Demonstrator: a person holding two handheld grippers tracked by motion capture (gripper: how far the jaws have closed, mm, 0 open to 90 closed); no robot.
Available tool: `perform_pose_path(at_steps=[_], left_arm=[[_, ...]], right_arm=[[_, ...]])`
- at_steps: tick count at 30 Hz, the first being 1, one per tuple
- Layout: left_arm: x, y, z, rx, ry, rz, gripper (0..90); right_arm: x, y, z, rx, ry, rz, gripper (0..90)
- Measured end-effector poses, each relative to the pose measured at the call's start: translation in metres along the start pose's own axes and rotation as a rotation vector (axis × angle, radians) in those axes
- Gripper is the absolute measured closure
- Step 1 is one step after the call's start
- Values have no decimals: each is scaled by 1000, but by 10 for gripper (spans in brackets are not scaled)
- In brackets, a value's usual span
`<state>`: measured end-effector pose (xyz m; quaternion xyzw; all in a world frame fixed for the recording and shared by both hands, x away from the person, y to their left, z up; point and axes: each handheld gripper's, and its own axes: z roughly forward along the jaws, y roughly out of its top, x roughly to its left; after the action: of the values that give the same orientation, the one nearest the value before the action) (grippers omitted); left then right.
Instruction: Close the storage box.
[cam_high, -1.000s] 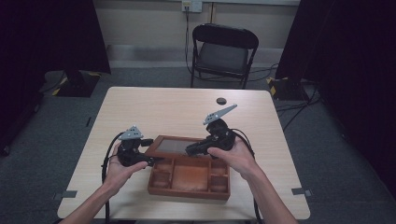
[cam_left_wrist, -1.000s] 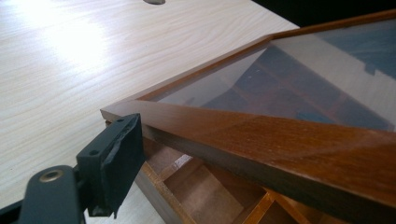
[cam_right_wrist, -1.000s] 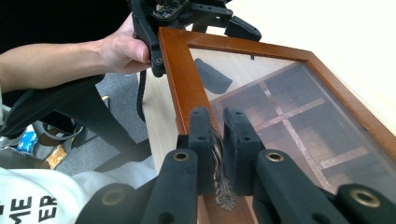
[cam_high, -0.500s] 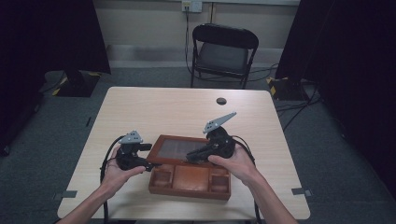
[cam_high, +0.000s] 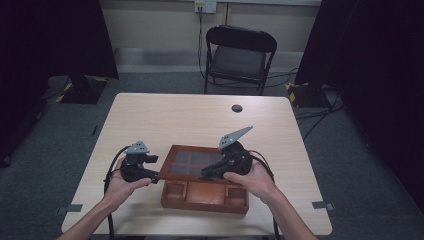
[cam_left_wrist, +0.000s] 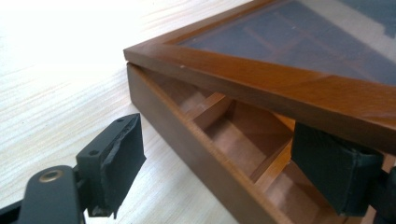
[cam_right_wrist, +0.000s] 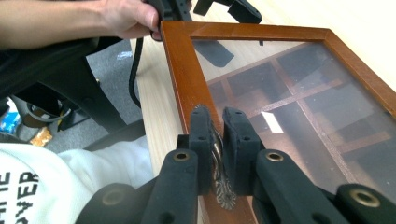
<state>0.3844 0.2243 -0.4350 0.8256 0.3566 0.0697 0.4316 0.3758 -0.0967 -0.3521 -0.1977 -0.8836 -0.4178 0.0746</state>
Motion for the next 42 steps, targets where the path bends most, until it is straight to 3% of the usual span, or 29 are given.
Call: perform_pose_path(at_steps=[14,21,30,42], left_arm=[[13,-4,3,23,34,-36,177],[24,-5,2,14,44,-75,184],[25,-5,-1,-6,51,-80,184],[22,-4,2,5,47,-69,184]], right_arm=[[3,-15,5,36,-3,-11,824],[4,-18,9,55,-6,-24,825],[10,-23,16,88,-31,-33,825],[11,-28,24,125,-36,-51,826]])
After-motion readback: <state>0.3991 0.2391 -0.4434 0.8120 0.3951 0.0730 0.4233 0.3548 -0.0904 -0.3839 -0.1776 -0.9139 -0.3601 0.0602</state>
